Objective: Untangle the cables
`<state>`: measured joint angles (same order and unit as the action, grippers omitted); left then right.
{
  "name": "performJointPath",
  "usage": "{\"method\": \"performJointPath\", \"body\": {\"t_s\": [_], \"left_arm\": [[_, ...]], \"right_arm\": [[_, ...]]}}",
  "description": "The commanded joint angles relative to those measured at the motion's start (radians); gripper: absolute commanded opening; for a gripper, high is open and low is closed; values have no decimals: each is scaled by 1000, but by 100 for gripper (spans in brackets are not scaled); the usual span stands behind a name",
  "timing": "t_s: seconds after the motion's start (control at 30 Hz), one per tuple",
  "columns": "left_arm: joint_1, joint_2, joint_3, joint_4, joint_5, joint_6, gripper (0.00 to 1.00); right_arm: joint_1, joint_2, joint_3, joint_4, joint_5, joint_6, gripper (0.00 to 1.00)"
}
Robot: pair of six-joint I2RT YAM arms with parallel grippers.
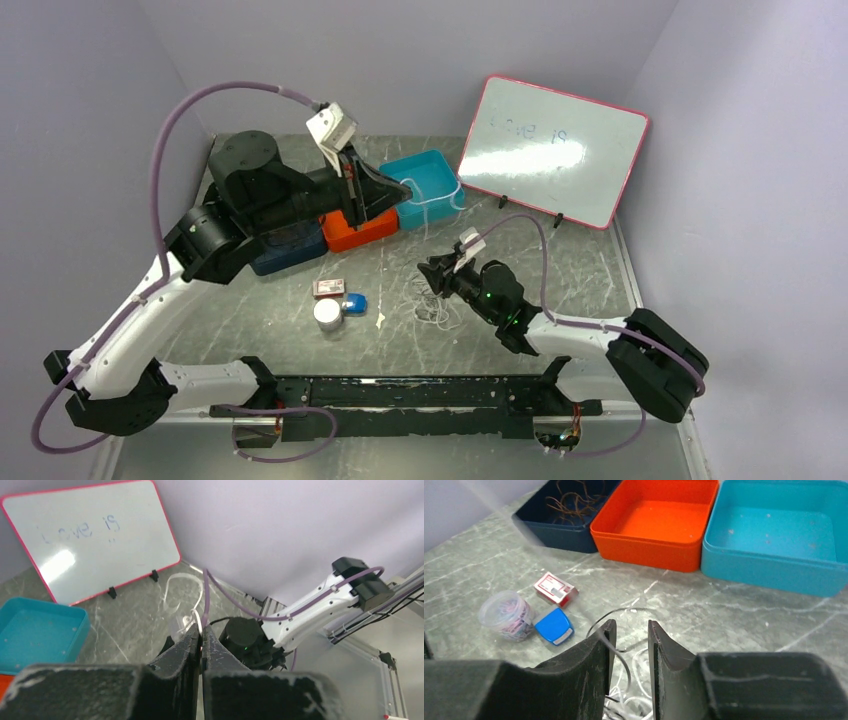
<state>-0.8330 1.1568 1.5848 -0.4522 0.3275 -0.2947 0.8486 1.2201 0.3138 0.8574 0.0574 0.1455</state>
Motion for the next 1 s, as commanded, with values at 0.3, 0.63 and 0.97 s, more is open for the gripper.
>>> {"method": "performJointPath", "body": {"t_s": [0.3,0.63,0.97], "left_arm": [[-5,120,404,-130,-58,24,7],[-5,223,729,-205,-202,83,7],[-4,98,660,-28,-398,114,7]], "right_arm": [[4,63,-102,72,146,87,33],[5,53,-166,47,214,161,32],[4,4,-188,-94,319,246,32]]}}
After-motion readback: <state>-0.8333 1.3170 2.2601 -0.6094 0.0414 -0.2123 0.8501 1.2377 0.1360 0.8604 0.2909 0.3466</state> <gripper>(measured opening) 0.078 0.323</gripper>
